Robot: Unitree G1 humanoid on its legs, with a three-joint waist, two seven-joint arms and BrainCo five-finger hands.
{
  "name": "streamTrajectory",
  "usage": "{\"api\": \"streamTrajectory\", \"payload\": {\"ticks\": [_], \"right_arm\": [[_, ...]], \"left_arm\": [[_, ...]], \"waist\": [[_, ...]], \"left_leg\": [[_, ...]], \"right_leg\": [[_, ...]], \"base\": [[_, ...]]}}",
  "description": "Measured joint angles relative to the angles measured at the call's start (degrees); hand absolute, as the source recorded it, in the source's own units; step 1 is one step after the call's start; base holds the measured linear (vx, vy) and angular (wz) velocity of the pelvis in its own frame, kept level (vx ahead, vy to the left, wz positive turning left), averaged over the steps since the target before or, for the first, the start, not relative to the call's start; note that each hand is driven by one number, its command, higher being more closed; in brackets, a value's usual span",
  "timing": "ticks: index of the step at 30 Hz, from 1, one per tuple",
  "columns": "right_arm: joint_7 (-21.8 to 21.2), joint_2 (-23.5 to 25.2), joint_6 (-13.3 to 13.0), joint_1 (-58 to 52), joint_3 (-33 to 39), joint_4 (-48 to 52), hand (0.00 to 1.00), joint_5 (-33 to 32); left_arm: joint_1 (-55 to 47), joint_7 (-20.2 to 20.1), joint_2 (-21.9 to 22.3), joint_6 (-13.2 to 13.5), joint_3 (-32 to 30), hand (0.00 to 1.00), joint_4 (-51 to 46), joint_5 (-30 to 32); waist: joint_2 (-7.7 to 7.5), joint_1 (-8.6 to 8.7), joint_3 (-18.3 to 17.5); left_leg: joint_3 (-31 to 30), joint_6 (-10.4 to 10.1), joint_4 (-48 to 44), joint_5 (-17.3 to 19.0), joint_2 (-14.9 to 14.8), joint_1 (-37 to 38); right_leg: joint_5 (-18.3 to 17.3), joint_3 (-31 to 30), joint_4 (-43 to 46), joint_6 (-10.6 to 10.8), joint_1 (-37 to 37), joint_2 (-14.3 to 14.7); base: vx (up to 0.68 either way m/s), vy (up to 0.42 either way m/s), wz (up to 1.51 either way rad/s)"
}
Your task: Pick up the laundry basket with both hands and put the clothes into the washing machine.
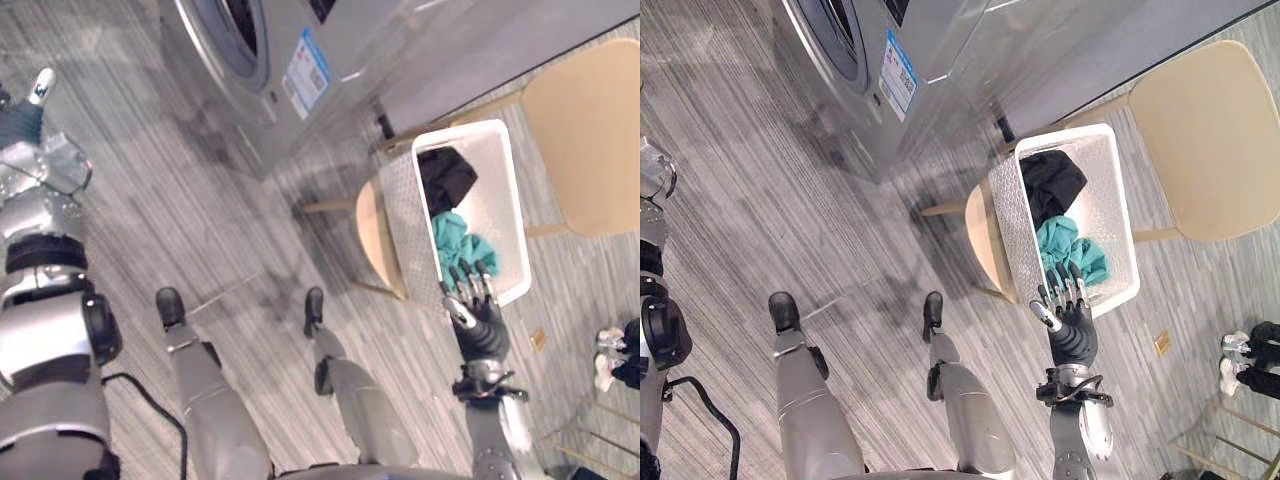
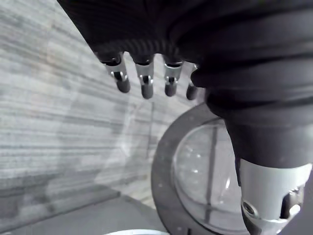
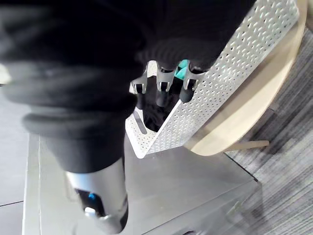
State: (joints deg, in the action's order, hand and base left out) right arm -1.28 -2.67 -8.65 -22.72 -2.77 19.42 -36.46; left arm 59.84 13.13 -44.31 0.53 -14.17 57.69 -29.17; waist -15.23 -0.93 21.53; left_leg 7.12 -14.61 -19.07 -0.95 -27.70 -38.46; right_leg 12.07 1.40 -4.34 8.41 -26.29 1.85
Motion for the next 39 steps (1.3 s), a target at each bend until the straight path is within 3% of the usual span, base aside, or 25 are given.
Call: {"api": "streamTrajectory", "payload": {"ticks": [12,14,16,18,22,29,32,34,39], "right_arm": [[-0.01,-0.19,0.00,-0.79,0.01,1.56,0.00,1.04],[0.00,-0.47,0.02,-0.80,0.20,1.60,0.00,1.03],[-0.04,-0.70,0.04,-0.77,0.85,1.53,0.00,1.04],[-0.08,-0.93,0.07,-0.54,2.06,1.32,0.00,1.04],[-0.10,-1.14,0.08,0.24,4.53,0.26,0.00,1.06],[-0.18,-0.94,0.12,1.55,7.08,-5.32,0.00,2.49],[-0.10,-0.79,0.40,4.26,10.26,-12.52,0.00,4.18],[-0.05,-0.56,0.72,6.68,12.04,-17.53,0.00,6.31],[1.46,0.01,2.33,12.94,15.30,-27.79,0.00,10.36]], "left_arm": [[-1.94,2.06,2.76,1.37,-6.57,0.00,-8.27,-1.73],[-5.06,1.92,2.86,1.48,-8.74,0.00,-9.11,-1.65],[-8.94,1.93,3.01,1.46,-12.07,0.00,-9.09,-1.63],[-11.95,1.84,3.05,1.44,-14.55,0.00,-8.92,-1.58],[-15.97,1.24,3.93,1.36,-18.05,0.00,-7.45,-1.50],[-30.07,-2.18,12.59,1.96,-17.54,0.00,-7.43,-0.24],[-38.49,-3.24,17.72,3.26,-15.30,0.00,-8.02,0.73],[-46.19,-4.12,23.36,4.23,-12.25,0.00,-10.84,0.75],[-58.40,-6.97,33.83,5.75,-4.92,0.00,-15.33,0.37]], "waist": [[2.09,-0.12,1.34],[3.22,-0.36,1.36],[3.81,-1.44,1.16],[5.25,-1.89,0.44],[6.17,-2.01,-1.22],[7.44,-1.28,-7.17],[8.65,-1.22,-9.87],[10.00,-1.20,-11.77],[12.66,-1.48,-15.16]], "left_leg": [[-0.18,1.19,-4.02,2.16,-0.12,0.51],[-0.05,0.99,-3.68,3.64,-0.21,1.65],[0.28,0.99,-2.68,3.61,0.72,3.89],[0.28,0.99,-0.67,2.12,1.11,4.81],[1.16,1.21,5.37,-2.09,3.80,8.92],[3.07,3.10,12.63,-3.16,10.04,19.66],[3.90,4.30,15.18,-3.19,13.32,23.66],[4.37,4.82,16.43,-2.87,15.18,26.77],[5.82,4.82,18.70,-2.89,16.06,31.71]], "right_leg": [[1.83,1.07,0.05,-0.66,2.23,-0.33],[1.71,1.14,-0.14,-0.72,3.37,-0.50],[-0.71,1.45,-0.15,-2.15,4.73,-1.12],[-0.80,1.74,-0.11,-2.26,4.89,-1.11],[-1.44,2.60,0.09,-2.18,6.09,-2.94],[-6.79,3.29,4.43,0.38,11.77,-8.32],[-7.66,3.14,4.32,1.57,14.57,-11.32],[-8.20,3.14,4.13,2.37,17.15,-13.07],[-8.44,2.40,3.96,2.68,20.34,-13.71]], "base": [[0.00,0.012,-0.01],[-0.02,0.004,0.05],[0.01,-0.026,0.03],[0.04,-0.050,0.11],[0.07,-0.020,0.23],[0.07,0.040,0.25],[0.08,0.080,0.16],[0.08,0.082,0.09],[0.03,0.028,-0.08]]}}
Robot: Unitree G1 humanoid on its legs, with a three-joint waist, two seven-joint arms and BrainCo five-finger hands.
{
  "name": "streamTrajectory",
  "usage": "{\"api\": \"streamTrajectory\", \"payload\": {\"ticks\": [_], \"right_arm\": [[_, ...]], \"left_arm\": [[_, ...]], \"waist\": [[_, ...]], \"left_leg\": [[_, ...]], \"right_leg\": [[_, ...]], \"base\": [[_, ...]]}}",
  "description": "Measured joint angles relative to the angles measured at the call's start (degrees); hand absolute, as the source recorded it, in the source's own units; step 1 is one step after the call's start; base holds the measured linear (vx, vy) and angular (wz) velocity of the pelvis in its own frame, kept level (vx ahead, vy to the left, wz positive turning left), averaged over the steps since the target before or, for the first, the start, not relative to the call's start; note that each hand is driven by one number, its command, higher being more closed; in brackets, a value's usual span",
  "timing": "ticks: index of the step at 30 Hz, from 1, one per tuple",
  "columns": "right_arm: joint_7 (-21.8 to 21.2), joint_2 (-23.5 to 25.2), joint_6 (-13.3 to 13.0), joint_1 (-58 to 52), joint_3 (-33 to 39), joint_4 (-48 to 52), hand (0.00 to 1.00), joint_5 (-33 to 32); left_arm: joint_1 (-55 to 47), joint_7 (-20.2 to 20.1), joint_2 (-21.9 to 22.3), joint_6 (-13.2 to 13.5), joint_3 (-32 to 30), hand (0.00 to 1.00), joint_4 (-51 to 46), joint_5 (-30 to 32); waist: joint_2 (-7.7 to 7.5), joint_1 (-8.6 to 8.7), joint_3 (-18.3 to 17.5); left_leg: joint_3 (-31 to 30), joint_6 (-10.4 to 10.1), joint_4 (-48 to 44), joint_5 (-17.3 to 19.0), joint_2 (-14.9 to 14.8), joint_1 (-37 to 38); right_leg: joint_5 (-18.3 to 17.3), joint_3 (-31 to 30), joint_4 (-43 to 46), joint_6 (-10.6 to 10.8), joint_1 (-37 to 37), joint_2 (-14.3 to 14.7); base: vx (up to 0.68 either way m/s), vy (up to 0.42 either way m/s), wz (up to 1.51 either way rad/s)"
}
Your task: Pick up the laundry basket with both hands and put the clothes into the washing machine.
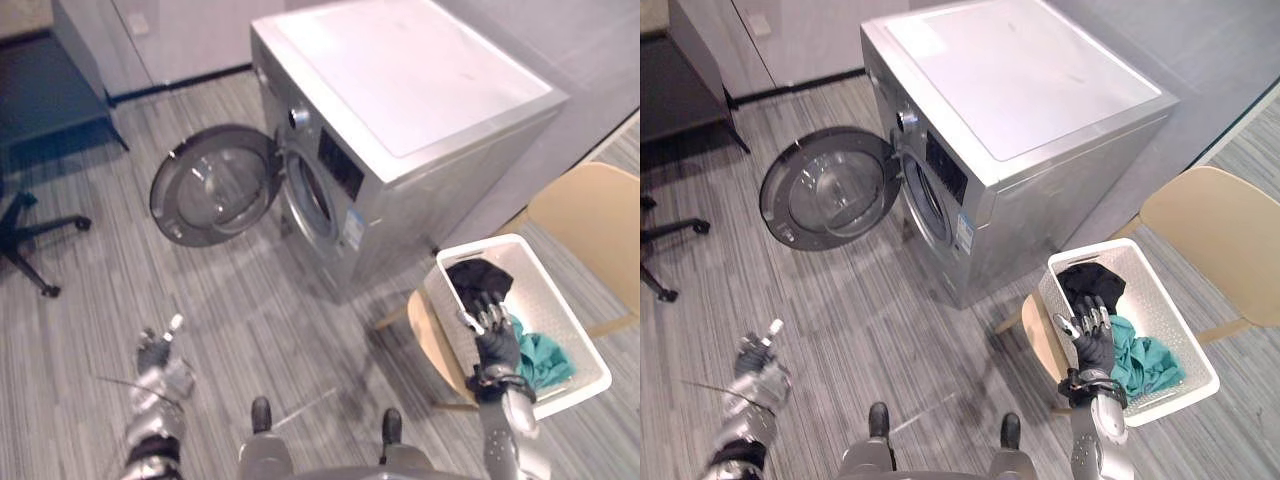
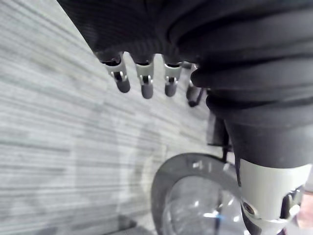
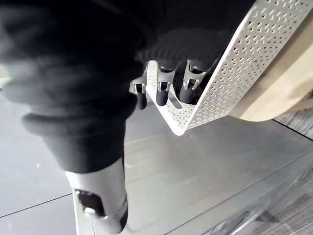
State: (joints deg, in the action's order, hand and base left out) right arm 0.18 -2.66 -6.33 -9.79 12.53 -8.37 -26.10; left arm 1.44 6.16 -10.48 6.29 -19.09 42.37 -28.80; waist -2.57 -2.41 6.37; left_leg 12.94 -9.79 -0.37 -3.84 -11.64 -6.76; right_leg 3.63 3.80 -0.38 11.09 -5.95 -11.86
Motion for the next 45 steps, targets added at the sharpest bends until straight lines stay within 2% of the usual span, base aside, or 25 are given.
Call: {"api": "streamTrajectory", "payload": {"ticks": [3,6,8,15,20,22,23,24,25,26,27,28,29,30,31,32,33,34,35,36,37,38,41,43,45], "right_arm": [[2.08,0.02,0.23,1.55,1.43,-3.96,0.00,2.92],[4.06,1.28,0.23,1.29,3.22,-7.83,0.00,4.01],[5.08,2.00,0.25,1.35,3.19,-10.24,0.00,4.12],[7.50,1.89,0.69,2.75,2.80,-20.25,0.00,5.94],[8.03,0.93,1.08,5.09,2.78,-21.10,0.00,6.45],[8.49,1.01,1.13,5.33,2.51,-21.10,0.00,6.48],[8.49,1.04,1.13,5.30,2.21,-21.07,0.00,6.47],[8.57,1.40,1.16,4.85,1.49,-20.03,0.00,6.45],[8.58,1.30,1.13,3.18,0.75,-16.79,0.00,6.46],[8.63,1.24,1.10,2.57,0.61,-15.05,0.00,6.49],[8.81,1.07,1.02,2.47,0.57,-11.96,0.00,6.53],[8.93,1.06,0.94,2.46,0.56,-10.33,0.00,6.53],[9.86,1.43,0.28,2.66,0.29,-7.22,0.00,6.54],[9.91,1.72,0.27,2.67,-0.21,-6.41,0.00,6.53],[10.07,2.30,0.18,2.80,-0.32,-5.59,0.00,6.53],[10.76,2.22,0.10,3.20,-0.33,-4.42,0.00,6.50],[11.09,2.35,0.05,3.38,-0.37,-3.57,0.00,6.49],[11.16,2.30,-0.24,3.42,-0.97,-2.94,0.00,6.48],[11.16,2.27,-0.33,3.42,-1.51,-2.58,0.00,6.48],[11.11,2.48,-0.36,3.62,-2.90,-1.09,0.00,6.50],[11.03,2.82,-0.35,3.99,-3.93,0.06,0.00,6.57],[11.11,3.58,-0.10,3.85,-4.27,0.63,0.00,6.58],[10.80,5.09,-0.01,2.99,-6.76,3.56,0.00,7.67],[10.80,4.88,0.09,2.97,-6.69,5.53,0.00,7.75],[10.75,4.95,0.19,2.96,-6.77,6.01,0.00,8.31]], "left_arm": [[-4.89,-1.39,5.87,0.41,6.86,0.00,-0.03,-0.37],[-8.23,-2.87,10.23,0.39,13.73,0.00,0.10,1.43],[-9.56,-3.78,11.34,0.15,17.98,0.00,0.79,1.71],[-8.75,-6.55,10.14,-1.09,28.64,0.00,1.58,2.46],[-6.53,-7.28,8.47,-1.10,29.92,0.00,1.62,4.84],[-6.17,-7.23,7.97,-1.08,29.35,0.00,1.30,4.89],[-6.75,-7.15,8.00,-1.05,28.24,0.00,1.01,4.92],[-7.88,-6.95,8.15,-1.06,25.15,0.00,-0.02,4.93],[-9.44,-6.41,8.94,-1.05,23.06,0.00,-1.95,4.93],[-10.25,-6.04,9.29,-1.01,22.41,0.00,-2.77,4.92],[-11.84,-5.86,10.05,-0.99,21.13,0.00,-4.04,4.90],[-12.20,-5.80,10.59,-1.02,20.73,0.00,-4.09,4.90],[-13.29,-5.59,12.14,-1.05,19.02,0.00,-4.97,4.90],[-13.68,-5.46,12.70,-1.05,18.33,0.00,-5.59,4.89],[-14.05,-5.22,13.13,-1.00,18.16,0.00,-6.36,4.90],[-14.01,-4.92,13.85,-1.05,18.17,0.00,-6.73,4.89],[-14.00,-5.00,13.86,-1.10,18.17,0.00,-7.12,4.91],[-14.36,-4.83,13.87,-1.08,18.03,0.00,-8.53,4.92],[-14.58,-4.81,13.87,-1.06,17.97,0.00,-9.34,4.92],[-15.43,-4.71,13.89,-1.00,17.88,0.00,-11.45,4.92],[-15.49,-4.72,14.00,-1.05,17.71,0.00,-12.05,4.93],[-15.59,-4.66,13.90,-1.14,17.10,0.00,-12.33,4.92],[-15.68,-4.66,14.15,-1.00,16.73,0.00,-12.82,5.01],[-14.52,-4.81,14.51,-0.99,19.71,0.00,-13.94,5.92],[-13.05,-4.76,14.42,-0.97,21.27,0.00,-14.96,6.01]], "waist": [[1.69,0.12,-1.26],[2.52,0.48,-3.00],[2.80,1.49,-3.67],[3.31,1.99,-4.60],[3.55,3.43,-4.69],[4.14,3.72,-4.29],[4.50,3.72,-3.97],[3.82,3.49,-3.03],[3.75,3.11,-2.92],[3.57,2.85,-2.65],[4.42,2.87,-2.46],[5.17,2.91,-2.46],[6.08,2.92,-2.35],[5.95,2.92,-2.38],[5.86,2.84,-2.27],[5.72,2.57,-2.11],[5.29,2.55,-1.84],[4.77,2.19,-1.56],[4.73,1.46,-1.53],[5.63,0.72,-1.49],[6.44,-0.26,-1.26],[5.39,-0.21,-0.89],[1.81,0.24,-1.51],[1.45,-0.07,-1.77],[1.51,0.04,-1.79]], "left_leg": [[1.09,-0.02,1.25,0.00,0.12,3.35],[1.43,-0.13,3.35,-0.32,0.32,5.65],[1.61,-0.05,4.54,-0.45,0.55,6.76],[3.78,-0.24,5.56,-0.32,0.67,9.14],[3.28,-0.21,3.35,0.15,0.27,8.78],[2.69,-0.10,-5.84,4.93,-2.86,6.76],[2.53,0.19,-8.55,5.99,-4.03,6.71],[1.43,2.82,-17.40,7.02,-5.37,4.68],[-1.35,8.82,-27.92,6.27,-6.47,0.43],[-3.24,11.26,-31.99,4.62,-6.52,-1.36],[-6.73,14.22,-37.41,0.56,-6.43,-4.42],[-8.52,13.56,-38.98,-1.49,-6.38,-5.44],[-11.92,9.99,-41.15,-7.82,-5.87,-6.98],[-12.70,9.93,-41.73,-9.22,-5.38,-7.50],[-13.12,9.18,-42.16,-7.01,-4.85,-8.03],[-13.14,7.95,-41.51,0.95,-2.44,-8.12],[-13.64,7.88,-38.56,5.93,-0.12,-7.46],[-14.77,7.16,-30.36,8.76,3.33,-5.61],[-15.78,6.47,-25.81,9.17,4.70,-4.52],[-19.11,5.83,-18.79,9.38,6.02,-2.82],[-20.14,3.43,-17.51,11.34,6.06,-1.94],[-18.66,4.40,-17.89,12.39,6.79,-1.31],[-13.28,6.55,-18.84,14.32,8.91,-0.50],[-9.48,8.34,-21.36,16.62,10.11,-0.40],[-7.25,9.68,-21.82,17.90,10.90,0.05]], "right_leg": [[-0.22,-0.87,0.04,0.16,2.03,0.00],[-0.96,-1.00,0.48,0.35,2.93,-0.02],[-1.10,-1.50,0.66,0.27,3.05,-0.01],[-0.94,-3.96,0.30,0.30,3.31,0.13],[-1.51,-3.86,1.12,0.22,3.82,0.34],[-5.30,-3.84,5.35,-0.88,4.28,2.06],[-6.62,-4.03,6.81,-1.60,4.78,2.94],[-9.32,-4.27,10.29,-2.15,4.99,3.25],[-10.78,-5.14,11.90,-3.69,5.55,3.85],[-10.80,-5.58,11.90,-3.72,6.00,3.95],[-10.70,-6.53,11.58,-4.32,6.42,4.53],[-10.55,-7.19,11.12,-4.70,6.60,5.03],[-10.34,-9.31,9.71,-7.01,6.68,6.04],[-10.17,-10.10,8.94,-7.47,6.72,6.17],[-9.85,-11.32,8.38,-7.97,6.64,6.02],[-9.61,-13.15,8.19,-8.35,6.48,5.82],[-9.50,-14.53,8.49,-8.51,6.33,5.80],[-9.64,-15.91,9.07,-8.30,6.14,5.97],[-9.87,-16.55,9.51,-7.94,5.59,6.25],[-10.50,-18.19,10.73,-7.02,4.42,7.90],[-11.42,-20.49,12.11,-5.85,3.64,9.30],[-12.10,-21.71,12.33,-6.46,3.85,9.02],[-12.82,-25.62,12.07,-4.20,3.75,6.06],[-11.64,-28.42,9.57,-1.44,4.42,3.80],[-10.58,-29.78,8.00,-0.03,4.47,2.37]], "base": [[-0.02,0.008,-0.15],[-0.04,0.004,-0.05],[-0.04,0.007,-0.10],[-0.01,0.006,-0.18],[0.02,-0.006,0.01],[0.04,-0.064,0.03],[0.00,-0.114,-0.02],[-0.04,-0.165,-0.14],[-0.06,-0.156,-0.20],[-0.03,-0.182,-0.38],[0.00,-0.121,-0.37],[0.01,-0.127,-0.65],[0.02,-0.083,-0.56],[0.02,-0.079,-0.59],[0.05,-0.032,-0.43],[0.09,-0.016,-0.38],[0.11,0.011,-0.32],[0.08,0.022,-0.26],[0.07,0.070,-0.54],[0.08,0.147,-0.91],[0.09,0.178,-0.94],[0.14,0.221,-0.91],[0.17,0.199,-0.63],[0.16,0.265,-0.66],[0.13,0.209,-0.61]]}}
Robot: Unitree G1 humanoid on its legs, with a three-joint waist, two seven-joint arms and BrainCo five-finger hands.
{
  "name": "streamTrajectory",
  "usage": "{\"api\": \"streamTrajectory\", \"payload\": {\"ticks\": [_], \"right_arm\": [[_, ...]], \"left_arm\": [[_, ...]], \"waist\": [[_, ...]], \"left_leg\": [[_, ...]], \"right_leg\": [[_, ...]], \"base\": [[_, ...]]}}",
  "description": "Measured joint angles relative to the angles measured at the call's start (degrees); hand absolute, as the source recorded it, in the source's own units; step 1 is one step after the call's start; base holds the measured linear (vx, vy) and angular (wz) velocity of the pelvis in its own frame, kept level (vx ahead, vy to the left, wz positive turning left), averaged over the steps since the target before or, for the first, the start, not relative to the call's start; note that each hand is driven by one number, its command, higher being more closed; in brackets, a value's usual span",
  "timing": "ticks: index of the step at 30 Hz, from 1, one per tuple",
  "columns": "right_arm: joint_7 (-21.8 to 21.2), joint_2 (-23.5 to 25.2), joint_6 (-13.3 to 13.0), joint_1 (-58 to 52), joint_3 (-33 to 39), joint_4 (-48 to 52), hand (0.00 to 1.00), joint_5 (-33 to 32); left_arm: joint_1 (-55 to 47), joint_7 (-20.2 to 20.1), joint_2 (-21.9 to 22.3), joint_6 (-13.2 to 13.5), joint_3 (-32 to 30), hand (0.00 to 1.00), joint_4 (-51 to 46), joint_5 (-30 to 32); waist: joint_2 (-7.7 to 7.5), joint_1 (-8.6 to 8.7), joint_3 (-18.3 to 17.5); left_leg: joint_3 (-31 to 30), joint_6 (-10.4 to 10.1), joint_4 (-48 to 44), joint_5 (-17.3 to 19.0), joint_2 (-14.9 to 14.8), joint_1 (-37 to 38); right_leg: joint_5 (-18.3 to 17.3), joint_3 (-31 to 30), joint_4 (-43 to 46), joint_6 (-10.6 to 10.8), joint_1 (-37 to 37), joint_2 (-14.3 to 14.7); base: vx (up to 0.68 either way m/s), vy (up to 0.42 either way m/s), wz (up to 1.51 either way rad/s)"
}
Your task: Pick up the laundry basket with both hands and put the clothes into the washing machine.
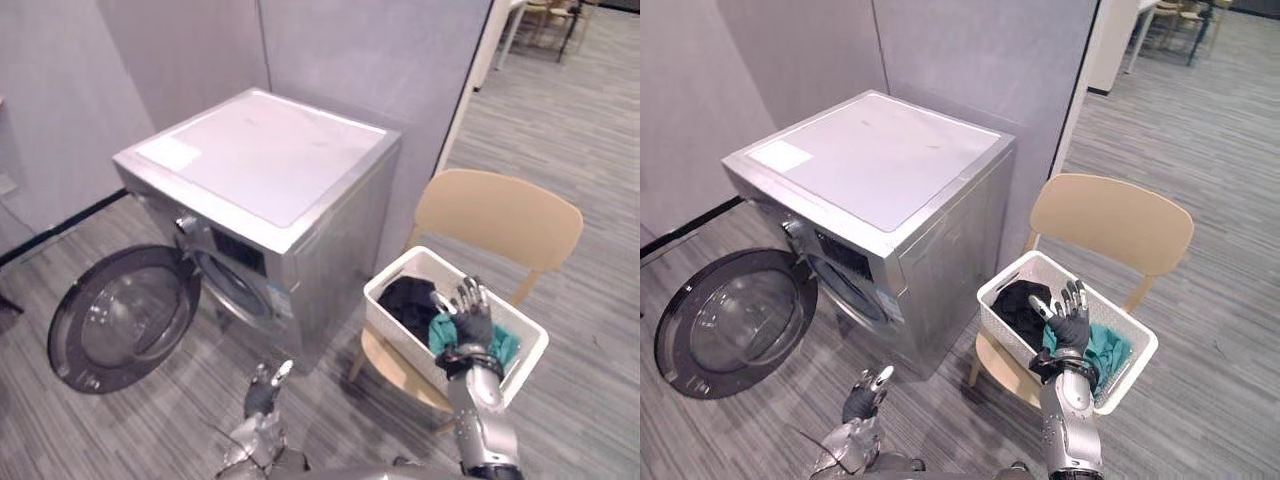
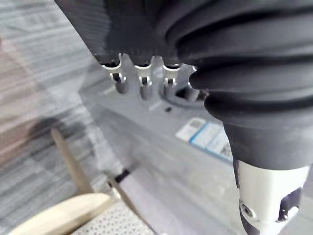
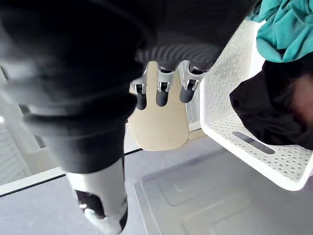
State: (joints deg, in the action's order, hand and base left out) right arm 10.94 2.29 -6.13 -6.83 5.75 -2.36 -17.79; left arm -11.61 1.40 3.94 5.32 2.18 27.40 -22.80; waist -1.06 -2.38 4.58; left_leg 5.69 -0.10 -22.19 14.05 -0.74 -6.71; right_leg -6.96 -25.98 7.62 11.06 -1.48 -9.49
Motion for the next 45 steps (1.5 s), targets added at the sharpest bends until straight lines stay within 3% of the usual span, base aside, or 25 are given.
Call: {"api": "streamTrajectory", "payload": {"ticks": [2,5,7,8,9,11,12,13,14,17,23,29,31,38,40,45], "right_arm": [[-0.09,0.02,0.32,-0.50,0.00,0.11,0.00,0.42],[-1.28,0.92,0.49,-0.97,-0.63,2.15,0.00,0.90],[-1.62,1.23,0.48,-0.86,-2.53,2.23,0.00,2.06],[-2.22,1.39,0.48,-0.70,-3.76,2.17,0.00,2.75],[-2.77,1.12,0.45,-0.01,-5.43,1.53,0.00,3.52],[-4.12,-0.63,0.44,3.49,-9.01,-2.80,0.00,5.26],[-4.71,-0.86,0.47,4.93,-9.85,-4.67,0.00,5.88],[-5.29,-1.04,0.44,7.66,-10.34,-7.94,0.00,6.84],[-5.72,-2.27,0.51,9.32,-9.82,-10.68,0.00,7.72],[-6.14,-5.12,1.10,9.47,-9.41,-13.19,0.00,9.46],[-7.17,-8.35,2.26,8.47,-7.74,-14.31,0.00,10.70],[-9.78,-9.17,2.59,13.38,-8.98,-18.68,0.00,15.58],[-10.01,-13.41,2.83,19.37,-10.40,-23.93,0.00,18.07],[-12.66,-24.72,2.71,36.16,-20.28,-34.80,0.00,22.95],[-13.19,-26.44,2.71,37.36,-20.43,-35.81,0.00,24.15],[-13.38,-30.60,2.73,44.13,-22.56,-38.24,0.00,29.59]], "left_arm": [[1.99,0.06,-0.12,0.07,0.21,0.00,-0.09,-0.01],[4.36,0.30,-0.11,0.14,0.24,0.00,0.05,-0.01],[4.34,0.38,-0.12,0.14,0.32,0.00,0.19,-0.01],[4.34,0.49,-0.15,0.15,0.59,0.00,0.32,-0.02],[4.31,0.60,-0.15,0.15,0.61,0.00,0.66,-0.02],[3.98,0.97,-0.32,0.28,0.68,0.00,2.72,-0.02],[3.78,0.99,-0.64,0.28,0.82,0.00,3.29,-0.02],[4.21,0.97,-2.52,0.26,1.60,0.00,5.12,-0.02],[4.84,0.96,-2.89,0.12,2.58,0.00,7.35,-0.05],[5.08,0.91,-2.80,0.14,4.05,0.00,9.23,-0.03],[7.50,-0.05,-4.14,0.36,5.03,0.00,9.29,0.06],[5.61,-0.44,-7.15,0.34,4.98,0.00,9.30,0.97],[4.92,-1.29,-7.98,0.31,4.98,0.00,9.30,0.97],[5.55,-2.47,-8.80,0.72,5.19,0.00,8.48,0.91],[5.89,-2.48,-8.74,0.83,5.28,0.00,7.29,0.86],[6.97,-2.41,-8.66,2.07,6.29,0.00,4.12,0.29]], "waist": [[-0.03,-0.02,0.00],[0.15,-0.07,0.14],[0.36,-0.08,0.42],[0.68,0.10,0.62],[0.54,0.09,0.59],[0.57,-0.50,0.43],[0.42,-0.70,0.27],[-0.77,-1.50,0.07],[-0.14,-1.56,0.03],[1.14,-1.54,0.04],[1.10,-1.28,-0.29],[-0.14,-1.72,0.38],[-0.65,-1.75,2.60],[-0.34,-2.24,9.90],[-0.16,-3.34,10.73],[0.99,-3.18,13.63]], "left_leg": [[1.75,0.64,0.16,0.47,0.60,0.66],[5.98,1.40,0.21,0.89,-0.19,1.65],[8.61,1.77,0.41,1.13,-1.46,3.31],[10.28,2.06,1.60,1.37,-2.37,4.61],[12.36,1.90,3.66,1.46,-2.95,5.77],[15.30,0.15,4.79,1.65,-4.69,6.69],[15.61,-0.51,4.52,1.84,-5.22,6.80],[14.97,-1.55,3.82,1.48,-5.27,6.07],[11.19,-2.04,5.11,-0.29,-5.41,5.36],[6.59,-3.04,10.59,-3.45,-5.17,5.88],[-0.68,-4.03,14.66,-5.72,-5.15,6.15],[-3.26,-4.02,18.49,-8.55,-4.12,2.76],[-3.64,-3.46,18.44,-9.60,-3.15,0.53],[-3.81,-2.04,16.99,-11.38,-0.80,-5.18],[-3.91,-1.93,15.91,-11.28,-0.61,-6.53],[-3.96,-1.20,12.60,-10.60,-0.45,-9.96]], "right_leg": [[0.48,-0.98,0.88,0.19,-1.08,-0.41],[0.63,1.43,9.56,-0.01,-7.05,1.57],[1.64,8.95,14.61,-1.26,-9.71,2.23],[1.37,16.80,17.77,-3.32,-11.25,0.94],[-0.24,25.68,21.23,-7.31,-12.32,-0.91],[-1.89,36.48,20.90,-10.20,-11.96,-2.98],[-1.82,38.42,18.82,-10.50,-11.26,-3.22],[0.81,39.60,12.96,-6.35,-9.92,-2.85],[3.51,39.69,8.40,-7.20,-8.21,-0.51],[6.99,40.46,1.45,-7.63,-6.51,1.43],[12.95,47.29,-13.02,-7.96,1.90,4.32],[14.16,49.32,-13.37,-8.26,-1.94,3.67],[15.41,49.39,-13.37,-8.20,-3.97,2.78],[18.72,48.82,-13.33,-7.63,-9.03,-0.07],[19.09,48.84,-13.31,-7.60,-9.78,-0.29],[19.74,47.98,-11.43,-7.51,-12.51,-0.85]], "base": [[0.14,0.156,-0.63],[0.08,0.083,-0.74],[0.01,0.039,-0.74],[-0.03,-0.001,-0.64],[-0.04,-0.022,-0.61],[-0.01,-0.081,-0.77],[0.07,-0.148,-0.87],[0.11,-0.167,-0.51],[0.13,-0.198,-0.38],[0.08,-0.127,0.02],[0.04,-0.059,0.49],[-0.05,0.018,0.20],[-0.08,0.045,0.08],[-0.11,0.089,0.04],[-0.05,0.065,0.07],[-0.04,0.065,0.00]]}}
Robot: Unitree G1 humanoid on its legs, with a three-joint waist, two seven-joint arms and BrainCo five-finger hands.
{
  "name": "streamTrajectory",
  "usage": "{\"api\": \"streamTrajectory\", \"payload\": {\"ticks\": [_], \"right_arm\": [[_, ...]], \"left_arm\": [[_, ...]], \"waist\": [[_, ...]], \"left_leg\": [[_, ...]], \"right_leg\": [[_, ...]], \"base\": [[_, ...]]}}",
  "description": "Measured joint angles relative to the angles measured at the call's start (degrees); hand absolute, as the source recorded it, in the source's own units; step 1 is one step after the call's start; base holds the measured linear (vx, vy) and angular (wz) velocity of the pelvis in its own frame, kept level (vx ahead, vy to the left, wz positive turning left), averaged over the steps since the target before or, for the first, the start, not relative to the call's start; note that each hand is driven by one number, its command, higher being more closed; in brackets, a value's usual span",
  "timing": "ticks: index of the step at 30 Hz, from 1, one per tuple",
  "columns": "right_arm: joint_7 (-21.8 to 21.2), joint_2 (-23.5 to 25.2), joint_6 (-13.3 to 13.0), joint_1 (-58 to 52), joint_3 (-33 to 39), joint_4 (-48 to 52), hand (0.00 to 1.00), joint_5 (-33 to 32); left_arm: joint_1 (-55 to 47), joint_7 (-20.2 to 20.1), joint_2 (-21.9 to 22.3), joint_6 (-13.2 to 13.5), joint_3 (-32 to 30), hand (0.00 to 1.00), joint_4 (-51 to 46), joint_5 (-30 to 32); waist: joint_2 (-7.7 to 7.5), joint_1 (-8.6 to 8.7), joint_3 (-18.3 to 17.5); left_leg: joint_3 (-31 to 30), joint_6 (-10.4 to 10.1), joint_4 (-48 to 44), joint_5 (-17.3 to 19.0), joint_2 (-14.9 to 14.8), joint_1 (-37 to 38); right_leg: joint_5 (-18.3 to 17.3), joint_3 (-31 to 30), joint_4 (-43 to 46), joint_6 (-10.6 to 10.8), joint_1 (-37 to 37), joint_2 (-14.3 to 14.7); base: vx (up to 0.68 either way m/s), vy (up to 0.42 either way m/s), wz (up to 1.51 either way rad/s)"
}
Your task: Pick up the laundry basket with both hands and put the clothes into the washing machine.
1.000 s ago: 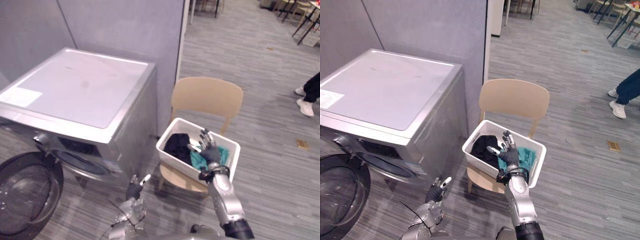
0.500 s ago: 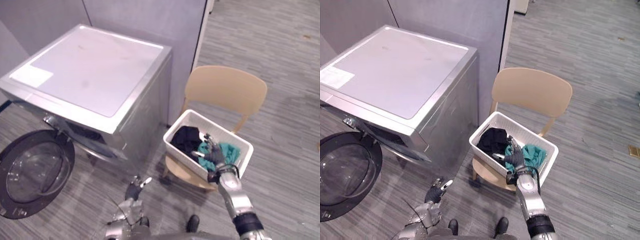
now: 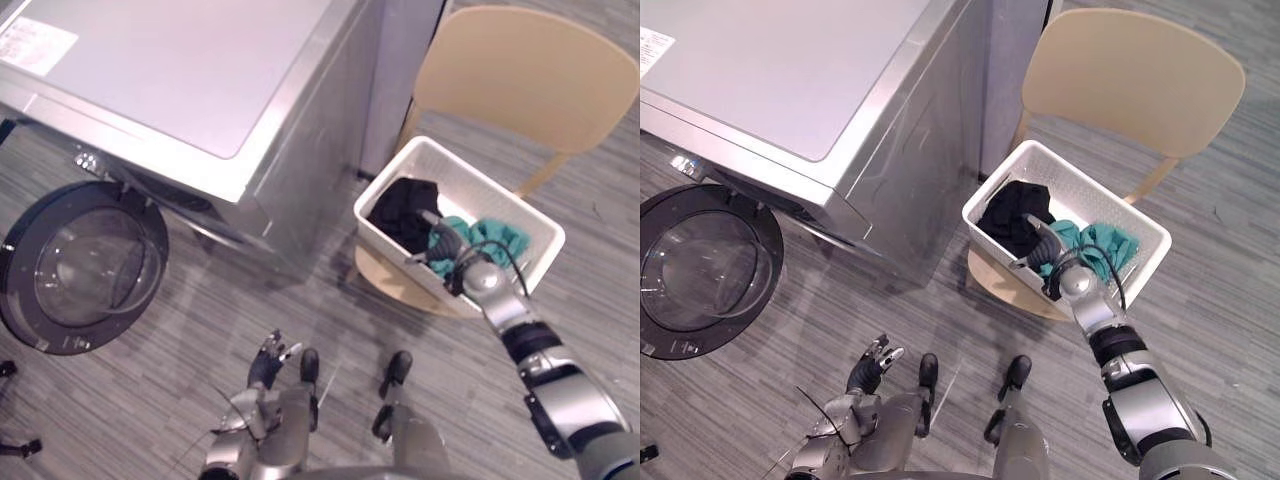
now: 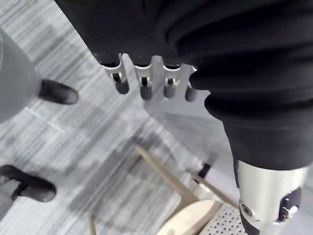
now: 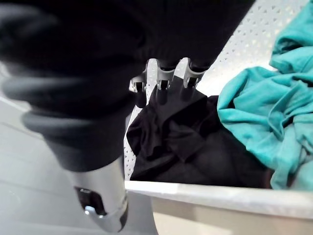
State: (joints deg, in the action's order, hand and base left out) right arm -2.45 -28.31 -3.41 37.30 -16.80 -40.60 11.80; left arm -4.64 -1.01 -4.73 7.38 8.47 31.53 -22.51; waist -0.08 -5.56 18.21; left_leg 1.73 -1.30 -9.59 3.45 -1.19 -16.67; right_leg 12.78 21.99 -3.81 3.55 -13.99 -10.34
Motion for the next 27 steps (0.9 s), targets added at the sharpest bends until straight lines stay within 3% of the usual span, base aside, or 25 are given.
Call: {"api": "streamTrajectory", "payload": {"ticks": [4,7,13,21,27], "right_arm": [[0.05,-2.13,0.08,1.68,-0.14,-1.33,0.00,-0.63],[0.05,-4.15,0.10,3.75,-1.58,-1.88,0.00,-0.63],[1.25,-6.92,0.16,10.67,-1.66,-5.38,0.00,-0.34],[3.28,-8.32,0.36,16.80,-1.49,-10.12,0.00,-0.08],[3.82,-9.18,0.76,20.50,-1.16,-13.86,0.00,-0.11]], "left_arm": [[1.28,0.45,-0.01,0.14,-0.02,0.00,-0.09,-1.15],[1.26,0.52,0.02,0.06,0.25,0.00,-1.55,-6.40],[1.31,0.53,-0.02,0.34,1.16,0.00,-6.64,-5.19],[1.33,1.07,-0.27,0.37,1.16,0.00,-10.33,-3.07],[1.27,1.08,-0.55,0.39,1.10,0.00,-11.91,-2.65]], "waist": [[0.25,0.03,1.40],[0.75,0.17,2.64],[2.17,0.11,5.19],[2.45,-0.24,7.71],[3.23,-1.90,8.44]], "left_leg": [[-0.03,0.08,-2.69,0.71,-0.17,-2.63],[-0.03,-0.09,-4.15,1.16,-0.42,-4.09],[-0.13,0.19,-7.22,1.53,-0.83,-6.96],[-0.36,0.54,-9.58,1.79,-0.81,-10.70],[-1.70,0.59,-11.21,1.82,-0.78,-14.65]], "right_leg": [[0.00,-0.20,0.84,0.00,-1.59,-0.09],[-0.01,-0.39,1.93,-0.01,-2.90,-0.08],[-0.10,-0.43,2.74,-0.14,-4.52,0.05],[0.04,-0.08,3.56,-0.35,-7.15,-0.20],[0.26,1.17,3.60,-0.66,-9.57,-0.07]], "base": [[-0.02,0.030,-0.01],[-0.02,0.020,-0.02],[-0.02,0.013,0.01],[-0.01,0.028,0.03],[0.02,0.012,0.08]]}}
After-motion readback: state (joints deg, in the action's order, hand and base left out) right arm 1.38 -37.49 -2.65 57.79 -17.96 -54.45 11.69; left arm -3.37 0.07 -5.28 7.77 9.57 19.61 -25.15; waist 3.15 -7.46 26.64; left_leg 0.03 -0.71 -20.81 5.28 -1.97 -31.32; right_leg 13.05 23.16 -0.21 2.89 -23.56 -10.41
